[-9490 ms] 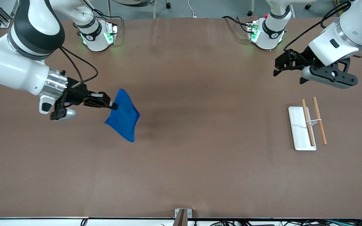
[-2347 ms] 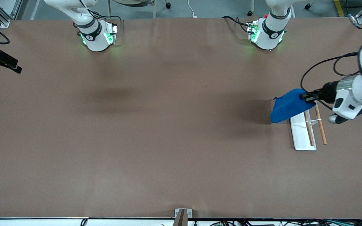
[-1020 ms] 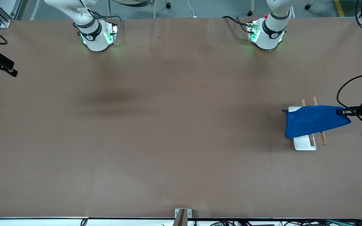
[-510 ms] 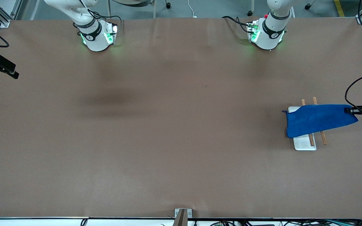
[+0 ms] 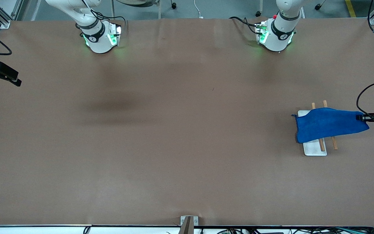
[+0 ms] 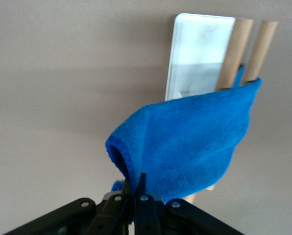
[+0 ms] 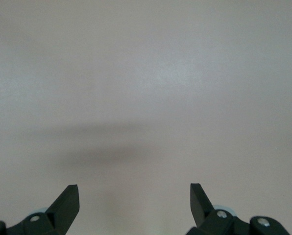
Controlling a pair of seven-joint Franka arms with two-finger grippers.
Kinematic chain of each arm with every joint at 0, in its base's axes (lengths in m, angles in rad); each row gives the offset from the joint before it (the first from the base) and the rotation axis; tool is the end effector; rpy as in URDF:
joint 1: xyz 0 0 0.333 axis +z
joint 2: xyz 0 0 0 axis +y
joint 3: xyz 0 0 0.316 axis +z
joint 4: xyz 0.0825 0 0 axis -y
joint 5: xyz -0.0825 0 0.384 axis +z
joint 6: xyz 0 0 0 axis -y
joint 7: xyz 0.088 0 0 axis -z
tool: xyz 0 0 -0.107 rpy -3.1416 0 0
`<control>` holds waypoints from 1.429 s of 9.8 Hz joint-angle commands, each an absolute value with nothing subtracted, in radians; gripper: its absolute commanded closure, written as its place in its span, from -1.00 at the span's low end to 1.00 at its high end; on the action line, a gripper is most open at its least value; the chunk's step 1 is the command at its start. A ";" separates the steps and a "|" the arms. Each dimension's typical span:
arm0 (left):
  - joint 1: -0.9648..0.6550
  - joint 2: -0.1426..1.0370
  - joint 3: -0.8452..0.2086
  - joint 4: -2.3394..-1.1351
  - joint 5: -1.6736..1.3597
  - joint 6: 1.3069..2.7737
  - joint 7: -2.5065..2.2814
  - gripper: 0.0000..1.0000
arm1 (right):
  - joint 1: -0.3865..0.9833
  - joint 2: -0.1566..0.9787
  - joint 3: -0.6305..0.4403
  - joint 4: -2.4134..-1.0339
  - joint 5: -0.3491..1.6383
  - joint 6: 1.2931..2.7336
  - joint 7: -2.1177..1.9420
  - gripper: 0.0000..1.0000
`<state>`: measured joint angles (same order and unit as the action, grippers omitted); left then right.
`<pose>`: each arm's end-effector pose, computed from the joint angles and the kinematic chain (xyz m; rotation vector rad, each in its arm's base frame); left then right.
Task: Right arm passes towel to left arm to hang
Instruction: 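Lower the towel over the dowels and open the left gripper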
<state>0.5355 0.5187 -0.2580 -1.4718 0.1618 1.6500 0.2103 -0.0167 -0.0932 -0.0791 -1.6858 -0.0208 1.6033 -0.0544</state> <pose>0.6223 0.2206 0.3635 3.0500 0.0609 -0.4914 0.5249 -0.0546 0.6232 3.1267 -0.0634 0.0147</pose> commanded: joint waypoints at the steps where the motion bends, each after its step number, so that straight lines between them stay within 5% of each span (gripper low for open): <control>1: 0.551 0.555 -0.265 -1.465 0.202 1.689 0.227 0.94 | -0.012 -0.091 -0.077 -1.675 -0.023 1.601 -0.051 -1.00; 4: 0.557 0.580 -0.265 -1.463 0.204 1.719 0.227 0.76 | -0.012 -0.081 -0.075 -1.675 -0.023 1.603 -0.052 -1.00; 5: 0.557 0.583 -0.265 -1.463 0.212 1.732 0.226 0.40 | -0.012 -0.081 -0.075 -1.675 -0.023 1.601 -0.052 -1.00; 6: 0.558 0.583 -0.265 -1.463 0.212 1.744 0.227 -0.57 | -0.011 -0.081 -0.075 -1.675 -0.023 1.601 -0.052 -1.00; 7: 0.572 0.578 -0.267 -1.463 0.210 1.746 0.227 -1.00 | -0.011 -0.081 -0.075 -1.675 -0.023 1.601 -0.051 -1.00; 10: 0.562 0.497 -0.296 -1.462 0.183 1.735 0.190 -1.00 | -0.011 -0.081 -0.075 -1.675 -0.023 1.601 -0.052 -1.00; 14: 0.563 0.355 -0.519 -1.459 0.107 1.625 -0.129 -1.00 | -0.009 -0.081 -0.075 -1.675 -0.023 1.601 -0.052 -1.00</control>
<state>0.5587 0.3852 -0.4630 -1.4242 0.1147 1.6367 -0.0342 -0.0130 -0.0846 -0.0752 -1.6853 -0.0207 1.6034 -0.0543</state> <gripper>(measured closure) 0.000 0.000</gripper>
